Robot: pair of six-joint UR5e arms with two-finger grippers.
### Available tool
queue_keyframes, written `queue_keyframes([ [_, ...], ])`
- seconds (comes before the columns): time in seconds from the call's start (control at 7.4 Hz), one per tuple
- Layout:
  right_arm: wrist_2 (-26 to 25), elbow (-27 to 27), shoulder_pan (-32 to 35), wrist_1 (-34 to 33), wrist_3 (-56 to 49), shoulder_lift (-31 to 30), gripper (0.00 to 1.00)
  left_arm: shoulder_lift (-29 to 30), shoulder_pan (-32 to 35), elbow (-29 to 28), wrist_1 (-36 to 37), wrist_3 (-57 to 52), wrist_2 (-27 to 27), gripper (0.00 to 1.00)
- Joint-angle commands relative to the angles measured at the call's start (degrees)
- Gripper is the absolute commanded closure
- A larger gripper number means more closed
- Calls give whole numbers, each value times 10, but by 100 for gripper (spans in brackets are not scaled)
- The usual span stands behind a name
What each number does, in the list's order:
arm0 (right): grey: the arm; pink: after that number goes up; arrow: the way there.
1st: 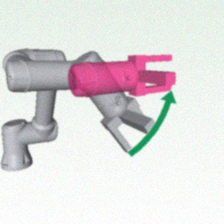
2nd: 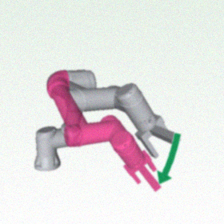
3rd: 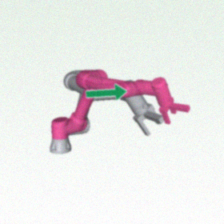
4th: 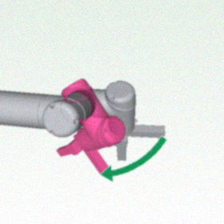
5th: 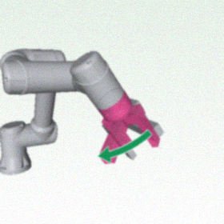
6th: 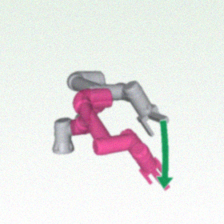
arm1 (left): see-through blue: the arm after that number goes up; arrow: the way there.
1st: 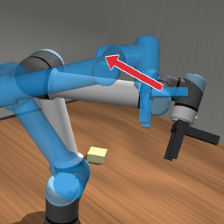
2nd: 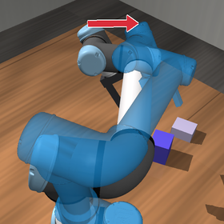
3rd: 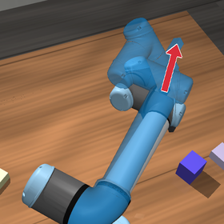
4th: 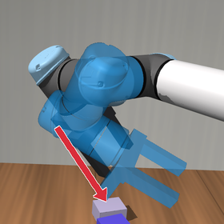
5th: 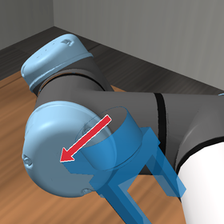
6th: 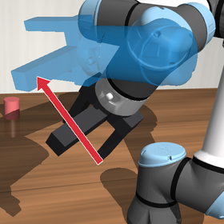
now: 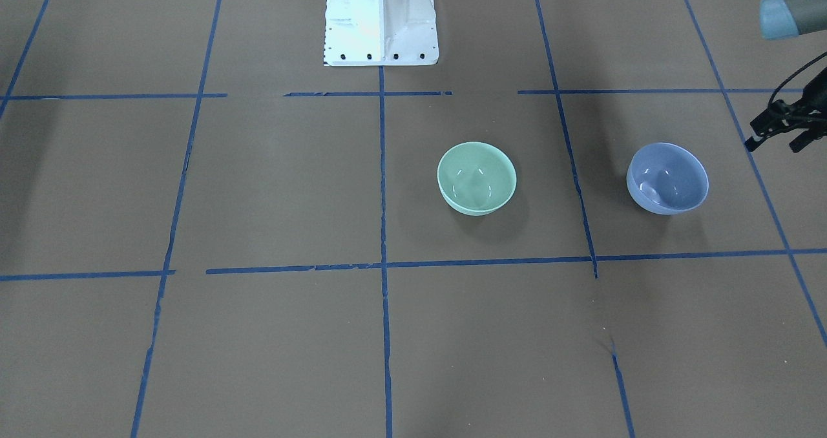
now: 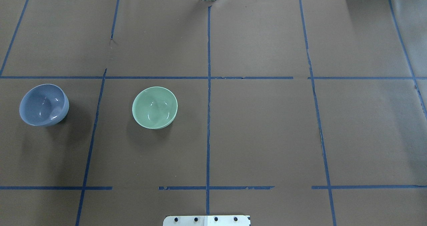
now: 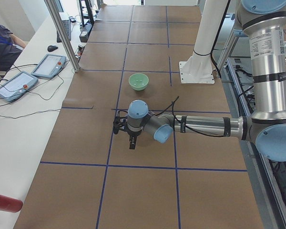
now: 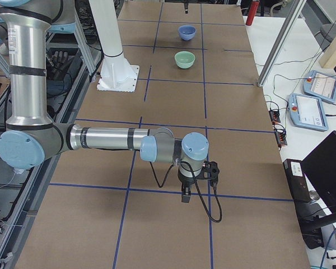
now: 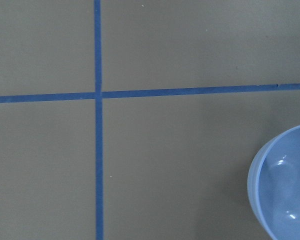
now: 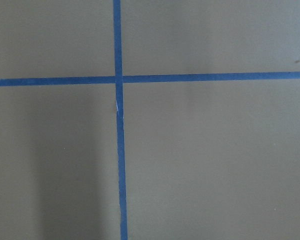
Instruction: Stack blue bowl on green bowl
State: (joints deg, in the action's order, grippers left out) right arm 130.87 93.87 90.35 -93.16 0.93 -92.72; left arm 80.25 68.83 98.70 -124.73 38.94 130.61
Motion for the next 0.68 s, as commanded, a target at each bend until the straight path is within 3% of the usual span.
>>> queue_keyframes([
  [0.0, 0, 0, 0, 0, -1, 0, 0, 42, -82, -21, -28, 116, -43, 0],
  [0.14, 0, 0, 0, 0, -1, 0, 0, 57, -101, -40, -30, 129, -58, 1],
  [0.27, 0, 0, 1, 0, -1, 1, 0, 56, -102, -42, -30, 128, -59, 15],
  [0.41, 0, 0, 1, 0, -1, 0, 0, 54, -102, -42, -29, 125, -58, 47],
  [0.54, 0, 0, 1, 0, 0, 0, 0, 51, -101, -42, -31, 122, -57, 69],
])
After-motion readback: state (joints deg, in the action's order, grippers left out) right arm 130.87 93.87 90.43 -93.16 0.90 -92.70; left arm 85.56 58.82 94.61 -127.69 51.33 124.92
